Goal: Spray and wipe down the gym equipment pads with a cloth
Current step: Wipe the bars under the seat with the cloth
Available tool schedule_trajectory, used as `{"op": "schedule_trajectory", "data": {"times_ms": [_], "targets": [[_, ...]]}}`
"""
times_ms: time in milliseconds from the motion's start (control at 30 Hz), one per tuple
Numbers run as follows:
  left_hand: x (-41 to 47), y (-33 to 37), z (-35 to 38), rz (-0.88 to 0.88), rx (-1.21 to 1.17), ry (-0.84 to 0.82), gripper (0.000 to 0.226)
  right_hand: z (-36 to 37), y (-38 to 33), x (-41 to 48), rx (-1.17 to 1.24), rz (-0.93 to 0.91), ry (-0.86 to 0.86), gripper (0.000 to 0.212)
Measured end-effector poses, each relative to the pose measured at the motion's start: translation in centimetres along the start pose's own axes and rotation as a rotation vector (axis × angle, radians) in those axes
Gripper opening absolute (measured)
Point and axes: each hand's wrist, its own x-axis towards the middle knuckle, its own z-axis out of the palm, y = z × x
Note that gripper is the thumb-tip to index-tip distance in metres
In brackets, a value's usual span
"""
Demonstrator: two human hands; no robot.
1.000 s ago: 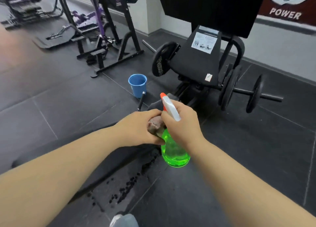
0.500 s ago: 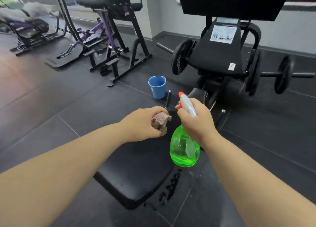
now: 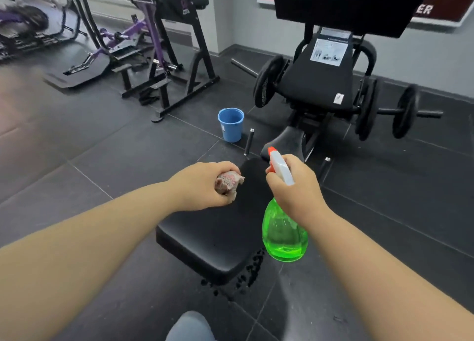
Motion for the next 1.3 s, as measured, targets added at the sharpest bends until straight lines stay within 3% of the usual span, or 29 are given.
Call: {"op": "schedule_trajectory", "data": {"times_ms": [233, 333, 500, 667, 967, 1300], "targets": [[2.1, -8.4, -4.7, 0.068, 0.044, -0.01, 0.032, 7.4, -3.2, 3.7, -0.032, 0.026, 0.064, 0.006], [3.9, -16.3, -7.6, 0.052, 0.064, -0.009, 0.033, 15.0, -5.0, 7.7, -0.021, 0.04, 0.097, 0.001], [7.9, -29.5, -15.3, 0.112, 0.21, -0.083, 0.035, 29.2, -10.2, 14.3, 0.045, 0.068, 0.171, 0.013], [13.3, -38.0, -21.7, 0.138, 0.215, -0.118, 0.038, 37.6, -15.2, 20.4, 0.103, 0.122, 0.211, 0.012], [29.6, -41.9, -23.2, 0.317, 0.295, -0.283, 0.037, 39.2, -11.1, 32.7, 0.035, 0.23, 0.397, 0.016], [50.2, -45.0, -23.6, 0.351, 0.245, -0.379, 0.035, 40.7, -5.4, 50.2, -0.014, 0.372, 0.343, 0.02]]}}
